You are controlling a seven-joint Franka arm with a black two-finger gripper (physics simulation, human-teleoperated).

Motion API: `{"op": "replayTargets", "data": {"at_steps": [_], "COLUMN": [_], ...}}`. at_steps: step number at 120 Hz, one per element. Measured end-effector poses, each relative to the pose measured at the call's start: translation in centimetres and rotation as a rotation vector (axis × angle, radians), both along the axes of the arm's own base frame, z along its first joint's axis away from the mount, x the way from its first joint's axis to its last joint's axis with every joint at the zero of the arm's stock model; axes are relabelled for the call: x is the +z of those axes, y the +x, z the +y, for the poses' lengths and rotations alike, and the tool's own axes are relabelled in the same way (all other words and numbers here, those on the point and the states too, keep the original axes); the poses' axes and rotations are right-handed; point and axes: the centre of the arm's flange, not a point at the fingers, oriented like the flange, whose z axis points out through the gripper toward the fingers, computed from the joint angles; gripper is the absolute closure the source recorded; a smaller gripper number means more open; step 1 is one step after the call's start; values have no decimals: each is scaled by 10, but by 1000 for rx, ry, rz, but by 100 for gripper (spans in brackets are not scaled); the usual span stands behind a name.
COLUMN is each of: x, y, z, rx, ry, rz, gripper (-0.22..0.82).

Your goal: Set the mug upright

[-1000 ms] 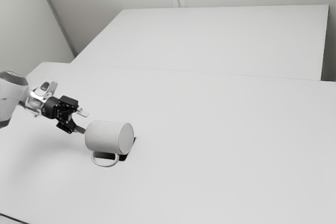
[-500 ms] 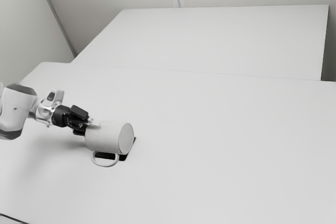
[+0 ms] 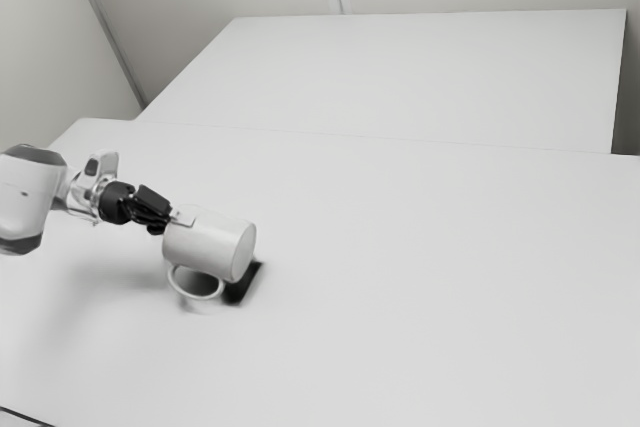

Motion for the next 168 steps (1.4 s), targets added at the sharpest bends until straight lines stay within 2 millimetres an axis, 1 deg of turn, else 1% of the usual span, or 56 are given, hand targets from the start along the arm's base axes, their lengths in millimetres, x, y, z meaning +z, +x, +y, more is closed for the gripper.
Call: {"op": "replayTargets", "data": {"at_steps": [5,11,26,33,40,54,65,73,81,89,97,105,117,121,137,145,157,163,168], "x": [16,39,87,100,105,107,107,106,94,83,74,59,41,38,35,36,42,50,61], "y": [4,14,44,51,57,68,75,77,75,73,72,69,65,64,65,66,67,67,66], "z": [-4,-12,-42,-53,-64,-78,-89,-100,-111,-118,-127,-136,-143,-142,-133,-131,-131,-133,-134], "rx": [-28,-81,-236,-289,-332,-361,-351,-344,-338,-314,-287,-264,-224,-206,-125,-91,-53,-33,-15], "ry": [51,137,408,541,670,876,989,1063,1120,1161,1186,1201,1213,1215,1221,1223,1225,1228,1230], "rz": [-18,-39,-65,-56,-36,-15,-17,-25,-21,-23,-24,-13,13,21,48,56,60,56,48], "gripper": [77,77,78,78,78,78,78,78,78,78,78,78,77,74,44,32,20,16,13]}}
